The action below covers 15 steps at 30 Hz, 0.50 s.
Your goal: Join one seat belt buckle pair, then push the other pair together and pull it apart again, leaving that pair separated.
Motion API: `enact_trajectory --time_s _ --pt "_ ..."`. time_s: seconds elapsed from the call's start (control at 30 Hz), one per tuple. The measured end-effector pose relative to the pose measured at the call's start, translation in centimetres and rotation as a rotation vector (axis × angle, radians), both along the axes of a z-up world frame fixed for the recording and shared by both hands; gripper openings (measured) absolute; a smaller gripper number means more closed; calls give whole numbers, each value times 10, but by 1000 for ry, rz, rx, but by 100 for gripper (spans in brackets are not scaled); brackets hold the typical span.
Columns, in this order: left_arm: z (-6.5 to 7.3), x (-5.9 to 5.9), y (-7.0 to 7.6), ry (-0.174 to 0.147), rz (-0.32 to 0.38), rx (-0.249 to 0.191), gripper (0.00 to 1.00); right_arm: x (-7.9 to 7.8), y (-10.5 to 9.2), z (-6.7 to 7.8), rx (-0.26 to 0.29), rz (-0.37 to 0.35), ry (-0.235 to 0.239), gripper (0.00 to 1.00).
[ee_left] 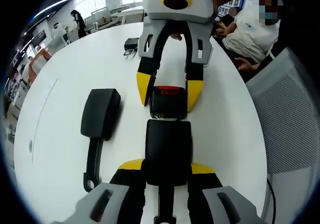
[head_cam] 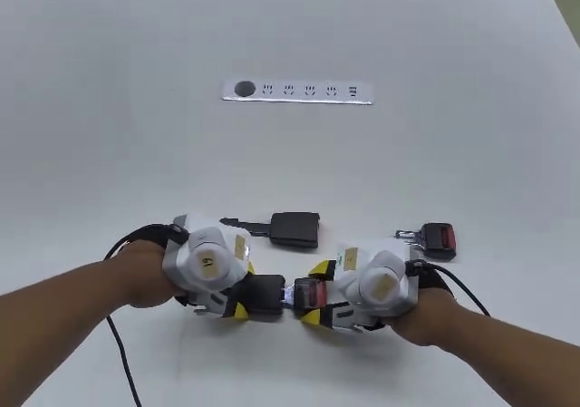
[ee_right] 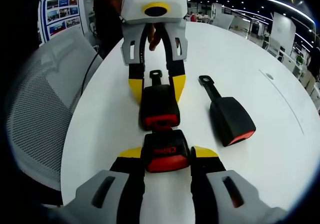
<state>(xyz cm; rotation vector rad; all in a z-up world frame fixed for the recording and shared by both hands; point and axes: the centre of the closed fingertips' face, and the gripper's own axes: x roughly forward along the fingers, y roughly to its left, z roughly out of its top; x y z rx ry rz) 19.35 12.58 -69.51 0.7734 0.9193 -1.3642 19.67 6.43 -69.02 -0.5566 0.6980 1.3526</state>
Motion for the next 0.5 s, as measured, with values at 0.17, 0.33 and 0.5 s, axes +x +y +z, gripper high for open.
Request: enact_trajectory --time_s 0.17,0.33,0.5 --pt "1 2 -1 -9 -20 -13 32 2 7 4 17 3 -21 33" --pt "2 4 1 4 8 -7 32 -2 6 2 1 -14 3 33" --pt "2 5 2 -1 7 -1 32 -1 7 1 -20 7 -25 33"
